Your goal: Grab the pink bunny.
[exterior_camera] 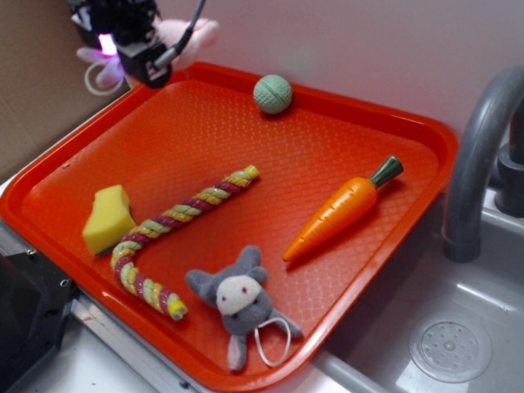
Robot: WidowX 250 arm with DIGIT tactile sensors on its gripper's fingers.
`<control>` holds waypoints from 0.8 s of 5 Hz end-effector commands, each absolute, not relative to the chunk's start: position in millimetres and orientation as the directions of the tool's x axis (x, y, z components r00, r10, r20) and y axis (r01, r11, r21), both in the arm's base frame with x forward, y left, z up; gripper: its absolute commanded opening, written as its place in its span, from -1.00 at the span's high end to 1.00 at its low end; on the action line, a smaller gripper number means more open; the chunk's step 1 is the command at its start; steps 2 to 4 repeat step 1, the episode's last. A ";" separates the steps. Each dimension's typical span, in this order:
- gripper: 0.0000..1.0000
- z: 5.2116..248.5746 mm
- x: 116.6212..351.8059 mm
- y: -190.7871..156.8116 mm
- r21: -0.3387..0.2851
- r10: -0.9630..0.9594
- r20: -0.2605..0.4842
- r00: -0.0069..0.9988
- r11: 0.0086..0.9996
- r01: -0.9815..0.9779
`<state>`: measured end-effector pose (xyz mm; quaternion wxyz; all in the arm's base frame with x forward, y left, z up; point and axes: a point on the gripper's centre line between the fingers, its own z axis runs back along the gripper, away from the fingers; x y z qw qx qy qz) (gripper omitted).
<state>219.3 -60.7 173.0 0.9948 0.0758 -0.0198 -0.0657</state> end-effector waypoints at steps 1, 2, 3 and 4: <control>1.00 208.3 226.8 -45.4 0.096 -0.133 0.170 0.976 0.988 0.118; 1.00 208.3 226.8 -45.4 0.096 -0.133 0.170 0.976 0.988 0.118; 1.00 208.3 226.8 -45.4 0.096 -0.133 0.170 0.976 0.988 0.118; 1.00 208.3 226.8 -45.4 0.096 -0.133 0.170 0.976 0.988 0.118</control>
